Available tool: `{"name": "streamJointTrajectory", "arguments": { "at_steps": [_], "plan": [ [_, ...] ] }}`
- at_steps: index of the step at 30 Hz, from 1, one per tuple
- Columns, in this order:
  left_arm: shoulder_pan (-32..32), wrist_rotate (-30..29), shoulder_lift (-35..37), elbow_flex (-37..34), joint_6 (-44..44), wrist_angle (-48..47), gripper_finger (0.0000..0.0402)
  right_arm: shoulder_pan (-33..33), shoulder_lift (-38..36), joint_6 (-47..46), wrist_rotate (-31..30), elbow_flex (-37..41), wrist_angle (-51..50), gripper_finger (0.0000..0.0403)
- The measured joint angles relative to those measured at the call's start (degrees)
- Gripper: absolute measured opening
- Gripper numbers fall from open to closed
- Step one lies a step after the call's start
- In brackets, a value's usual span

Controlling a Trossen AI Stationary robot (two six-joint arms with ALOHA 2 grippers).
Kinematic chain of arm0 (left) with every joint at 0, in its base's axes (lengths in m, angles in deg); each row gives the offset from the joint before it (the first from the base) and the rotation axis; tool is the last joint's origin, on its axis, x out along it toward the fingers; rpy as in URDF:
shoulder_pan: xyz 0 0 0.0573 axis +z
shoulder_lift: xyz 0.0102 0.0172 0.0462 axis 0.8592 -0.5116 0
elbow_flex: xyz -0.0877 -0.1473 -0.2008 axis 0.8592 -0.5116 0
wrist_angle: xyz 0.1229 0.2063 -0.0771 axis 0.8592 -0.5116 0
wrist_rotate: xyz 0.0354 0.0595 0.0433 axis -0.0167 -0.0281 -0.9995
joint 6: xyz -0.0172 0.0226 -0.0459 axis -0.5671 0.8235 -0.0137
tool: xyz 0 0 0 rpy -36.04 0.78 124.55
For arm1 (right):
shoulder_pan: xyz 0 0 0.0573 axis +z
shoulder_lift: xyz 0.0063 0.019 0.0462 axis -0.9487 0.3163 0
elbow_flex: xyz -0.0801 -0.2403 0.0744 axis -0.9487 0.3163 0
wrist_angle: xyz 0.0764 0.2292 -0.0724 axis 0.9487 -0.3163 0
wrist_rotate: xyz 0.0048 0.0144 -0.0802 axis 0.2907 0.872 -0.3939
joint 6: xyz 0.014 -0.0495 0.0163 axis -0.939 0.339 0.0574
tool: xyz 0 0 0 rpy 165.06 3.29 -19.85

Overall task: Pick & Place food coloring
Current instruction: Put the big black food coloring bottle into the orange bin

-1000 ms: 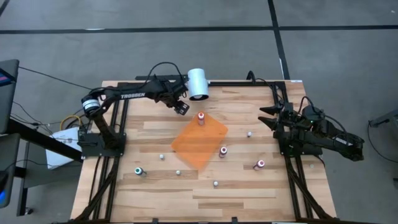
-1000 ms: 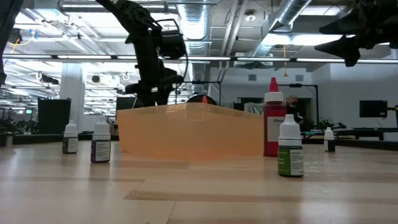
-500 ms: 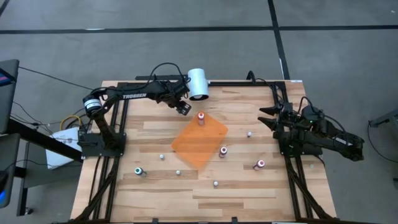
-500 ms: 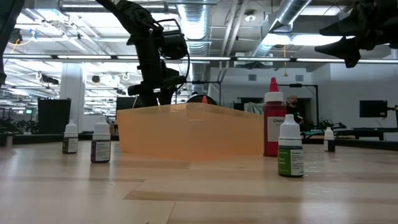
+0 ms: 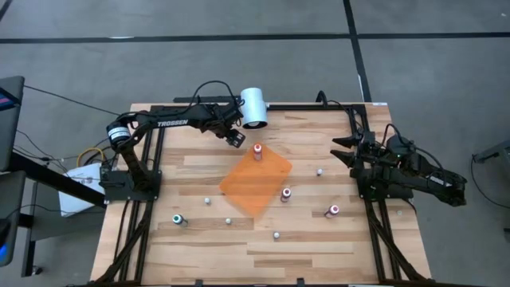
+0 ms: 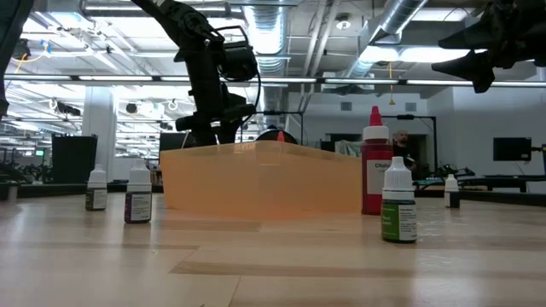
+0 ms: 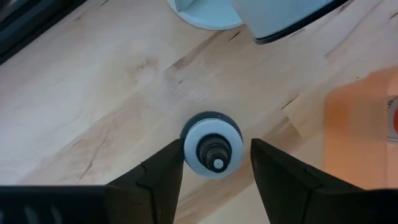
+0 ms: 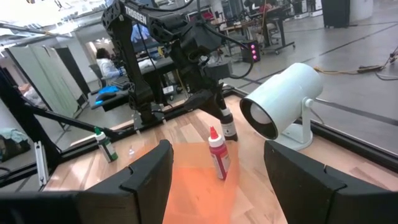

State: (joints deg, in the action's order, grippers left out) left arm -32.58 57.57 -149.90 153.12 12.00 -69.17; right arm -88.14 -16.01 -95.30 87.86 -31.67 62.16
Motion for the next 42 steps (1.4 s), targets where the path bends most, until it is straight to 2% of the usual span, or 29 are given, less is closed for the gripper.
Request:
{"name": "streamJointTrajectory", "arguments": {
  "at_steps": [18, 31, 42],
  "plan": [
    [-0.01, -0.23, -0.02, -0.02, 0.62, -0.05, 0.0124, 0.00, 0.00, 0.00, 0.00, 0.00, -0.02, 0.0240],
    [-0.01, 0.17, -0.24, 1.42, 0.91, -0.77, 0.0119, 0.00, 0.00, -0.01, -0.03, 0.00, -0.15, 0.0240],
    [-0.01, -0.08, -0.24, 5.25, 3.18, -7.56, 0.0119, 0.01, -0.01, -0.02, -0.02, -0.02, -0.39, 0.0240]
  ]
}}
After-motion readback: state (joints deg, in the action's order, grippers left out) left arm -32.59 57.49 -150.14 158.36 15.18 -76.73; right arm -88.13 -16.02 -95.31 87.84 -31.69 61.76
